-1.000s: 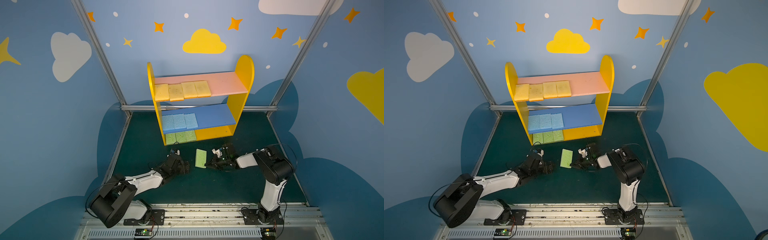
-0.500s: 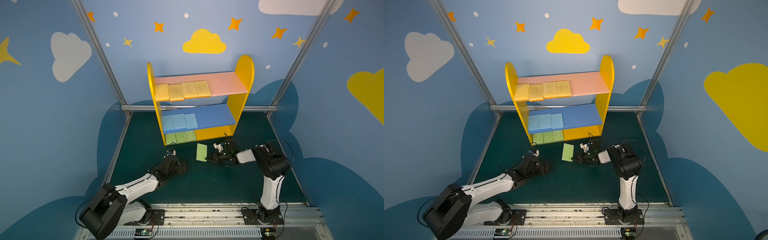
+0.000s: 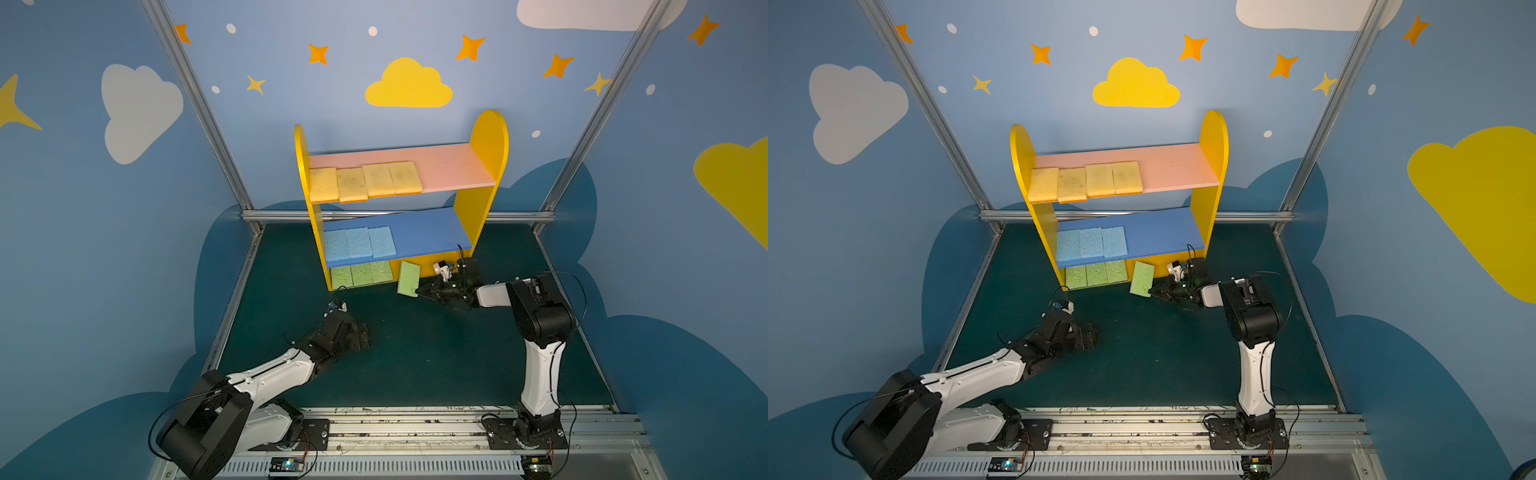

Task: Place and organize the cleaning sponges onto the shelf
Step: 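Stand the green sponge upright with the right gripper near the shelf front, then push the upright green sponge against the bottom shelf with the right gripper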

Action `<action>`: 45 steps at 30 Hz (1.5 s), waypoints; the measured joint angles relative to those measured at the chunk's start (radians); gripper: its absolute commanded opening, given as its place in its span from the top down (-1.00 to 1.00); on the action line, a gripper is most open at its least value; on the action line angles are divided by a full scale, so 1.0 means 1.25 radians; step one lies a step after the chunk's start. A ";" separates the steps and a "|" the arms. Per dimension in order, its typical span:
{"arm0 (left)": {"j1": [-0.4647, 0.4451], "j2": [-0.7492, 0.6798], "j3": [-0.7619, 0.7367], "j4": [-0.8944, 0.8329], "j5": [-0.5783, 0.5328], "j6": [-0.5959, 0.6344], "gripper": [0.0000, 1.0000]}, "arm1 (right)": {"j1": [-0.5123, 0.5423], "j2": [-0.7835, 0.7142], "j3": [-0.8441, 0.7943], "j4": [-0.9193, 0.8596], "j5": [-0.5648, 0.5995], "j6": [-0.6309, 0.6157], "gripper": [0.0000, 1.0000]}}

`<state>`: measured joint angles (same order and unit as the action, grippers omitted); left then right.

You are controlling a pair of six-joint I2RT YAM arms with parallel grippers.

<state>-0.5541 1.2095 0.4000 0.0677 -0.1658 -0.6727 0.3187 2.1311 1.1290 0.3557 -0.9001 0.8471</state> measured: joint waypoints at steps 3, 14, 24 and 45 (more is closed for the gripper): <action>0.004 0.002 0.000 0.000 0.000 0.004 -0.96 | -0.007 0.038 0.050 -0.038 -0.005 -0.016 1.00; 0.019 0.003 0.000 -0.008 0.004 0.016 -0.97 | -0.010 0.096 0.229 -0.262 -0.020 -0.133 1.00; 0.030 0.003 0.000 -0.015 0.009 0.023 -0.97 | -0.011 0.093 0.251 -0.345 -0.030 -0.160 1.00; 0.037 -0.008 0.002 -0.034 0.014 0.033 -0.98 | -0.011 0.085 0.255 -0.374 -0.032 -0.161 0.29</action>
<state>-0.5076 1.1999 0.4030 0.0257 -0.1486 -0.6319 0.3054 2.2375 1.4471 -0.1123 -0.9405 0.6460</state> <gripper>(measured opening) 0.988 0.351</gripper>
